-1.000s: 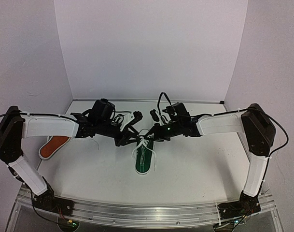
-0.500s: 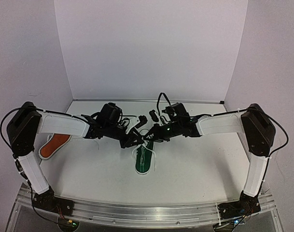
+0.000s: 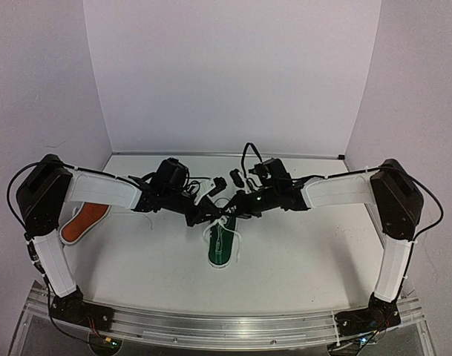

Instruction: Tie the shoes

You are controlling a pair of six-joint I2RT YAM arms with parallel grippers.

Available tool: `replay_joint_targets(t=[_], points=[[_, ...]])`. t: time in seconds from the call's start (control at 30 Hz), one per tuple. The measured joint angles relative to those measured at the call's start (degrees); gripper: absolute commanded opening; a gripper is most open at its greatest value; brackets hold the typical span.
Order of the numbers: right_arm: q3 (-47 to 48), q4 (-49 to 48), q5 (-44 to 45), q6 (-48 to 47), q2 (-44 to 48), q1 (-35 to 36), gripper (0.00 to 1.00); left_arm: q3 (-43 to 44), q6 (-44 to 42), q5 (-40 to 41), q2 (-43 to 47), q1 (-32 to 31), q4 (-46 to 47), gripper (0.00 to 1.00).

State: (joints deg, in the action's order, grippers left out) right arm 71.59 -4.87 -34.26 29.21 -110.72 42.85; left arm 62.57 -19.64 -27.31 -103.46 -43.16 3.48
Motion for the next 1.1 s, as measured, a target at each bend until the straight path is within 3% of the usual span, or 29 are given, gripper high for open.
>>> replay_joint_targets(t=[0.53,0.73,1.1], points=[[0.02,-0.26,-0.36,0.17,0.00,0.42,0.00,-1.73,-0.43,0.07,-0.97,0.15,-0.48,0.21],[1.47,-0.24,-0.77,0.20,-0.60,1.62,0.00,-4.76,-0.66,1.65,0.08,0.17,-1.00,0.33],[6.23,-0.06,-1.23,0.70,-5.47,3.04,0.12,-14.45,1.75,3.63,13.79,1.33,3.78,0.42]])
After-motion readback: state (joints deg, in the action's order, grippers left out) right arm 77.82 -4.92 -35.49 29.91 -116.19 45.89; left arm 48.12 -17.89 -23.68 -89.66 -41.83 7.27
